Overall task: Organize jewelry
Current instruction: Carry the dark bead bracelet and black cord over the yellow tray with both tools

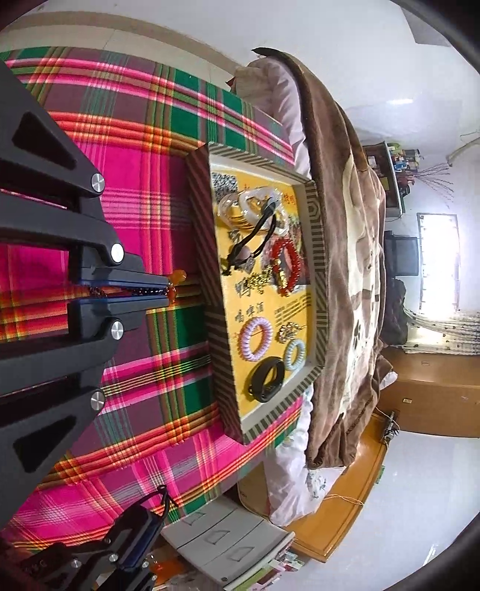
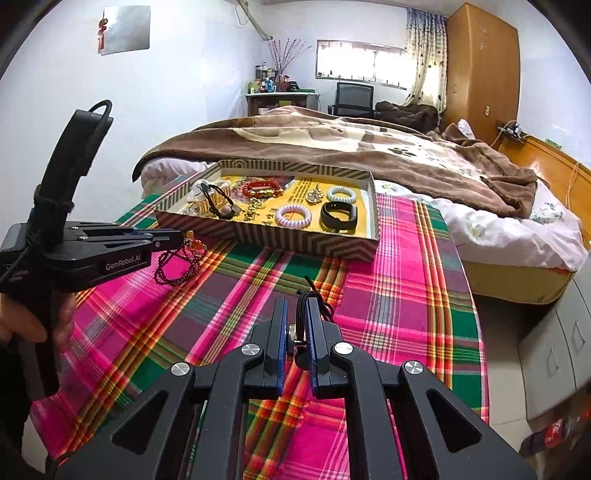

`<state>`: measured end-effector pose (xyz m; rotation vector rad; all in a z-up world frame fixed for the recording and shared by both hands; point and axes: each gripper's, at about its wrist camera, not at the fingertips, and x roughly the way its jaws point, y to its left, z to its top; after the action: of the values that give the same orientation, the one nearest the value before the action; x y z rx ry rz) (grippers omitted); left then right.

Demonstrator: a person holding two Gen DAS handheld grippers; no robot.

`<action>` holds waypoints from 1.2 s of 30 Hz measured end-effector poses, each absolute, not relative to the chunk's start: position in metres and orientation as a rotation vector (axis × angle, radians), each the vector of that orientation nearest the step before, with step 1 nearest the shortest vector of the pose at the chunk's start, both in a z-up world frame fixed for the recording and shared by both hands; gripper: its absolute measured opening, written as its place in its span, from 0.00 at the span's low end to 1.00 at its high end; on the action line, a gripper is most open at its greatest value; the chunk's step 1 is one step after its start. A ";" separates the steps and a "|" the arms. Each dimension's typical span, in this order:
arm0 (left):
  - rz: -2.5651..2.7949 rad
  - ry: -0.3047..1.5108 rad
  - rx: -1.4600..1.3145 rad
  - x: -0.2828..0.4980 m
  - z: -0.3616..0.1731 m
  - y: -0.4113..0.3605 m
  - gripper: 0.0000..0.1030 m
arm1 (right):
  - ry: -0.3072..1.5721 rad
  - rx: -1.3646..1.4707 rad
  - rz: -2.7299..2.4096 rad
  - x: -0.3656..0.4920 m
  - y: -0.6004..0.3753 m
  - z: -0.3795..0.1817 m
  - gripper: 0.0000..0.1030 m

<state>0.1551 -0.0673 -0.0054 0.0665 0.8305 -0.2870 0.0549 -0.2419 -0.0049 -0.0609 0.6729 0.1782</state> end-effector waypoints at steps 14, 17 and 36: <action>-0.299 0.756 0.043 0.189 0.044 -0.041 0.03 | 0.589 -0.059 0.198 0.109 -0.232 0.040 0.09; -0.307 0.754 0.030 0.208 0.051 -0.036 0.03 | 0.596 -0.051 0.206 0.129 -0.231 0.043 0.09; -0.296 0.780 -0.007 0.332 0.031 -0.013 0.03 | 0.742 -0.013 0.210 0.281 -0.217 0.000 0.09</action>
<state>0.3320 -0.0129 0.0306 -0.0067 0.7801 -0.2959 0.2810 -0.2172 0.0001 -0.0128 0.7420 0.2104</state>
